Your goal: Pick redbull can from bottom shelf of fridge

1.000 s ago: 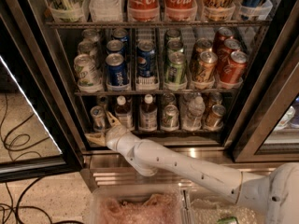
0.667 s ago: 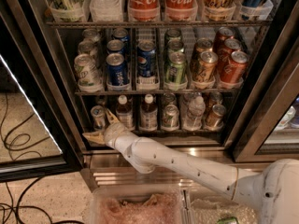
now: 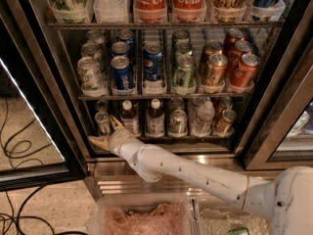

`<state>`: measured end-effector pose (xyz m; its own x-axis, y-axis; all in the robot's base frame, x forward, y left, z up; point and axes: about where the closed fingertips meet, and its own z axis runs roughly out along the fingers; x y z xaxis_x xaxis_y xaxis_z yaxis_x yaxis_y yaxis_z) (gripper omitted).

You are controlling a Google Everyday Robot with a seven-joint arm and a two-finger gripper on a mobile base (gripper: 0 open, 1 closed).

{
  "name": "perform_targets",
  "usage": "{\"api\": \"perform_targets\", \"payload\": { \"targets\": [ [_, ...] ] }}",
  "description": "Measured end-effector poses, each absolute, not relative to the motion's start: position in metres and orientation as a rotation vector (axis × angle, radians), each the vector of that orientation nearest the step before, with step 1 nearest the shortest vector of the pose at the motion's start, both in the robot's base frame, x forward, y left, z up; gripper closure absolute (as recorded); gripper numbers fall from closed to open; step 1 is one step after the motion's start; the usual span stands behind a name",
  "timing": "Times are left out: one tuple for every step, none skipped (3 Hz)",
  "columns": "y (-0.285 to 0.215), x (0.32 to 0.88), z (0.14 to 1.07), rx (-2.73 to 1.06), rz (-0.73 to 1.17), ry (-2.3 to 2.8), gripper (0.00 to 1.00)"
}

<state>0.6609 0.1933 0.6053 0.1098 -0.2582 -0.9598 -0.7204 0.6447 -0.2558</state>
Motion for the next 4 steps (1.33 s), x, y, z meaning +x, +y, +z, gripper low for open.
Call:
{"api": "perform_targets", "payload": {
  "targets": [
    [0.1934, 0.6609, 0.6053, -0.869, 0.412, 1.465, 0.56],
    [0.1934, 0.6609, 0.6053, -0.869, 0.412, 1.465, 0.79],
    [0.1934, 0.6609, 0.6053, -0.869, 0.412, 1.465, 1.0],
    [0.1938, 0.6585, 0.6126, -0.873, 0.426, 1.455, 1.0]
  ]
}}
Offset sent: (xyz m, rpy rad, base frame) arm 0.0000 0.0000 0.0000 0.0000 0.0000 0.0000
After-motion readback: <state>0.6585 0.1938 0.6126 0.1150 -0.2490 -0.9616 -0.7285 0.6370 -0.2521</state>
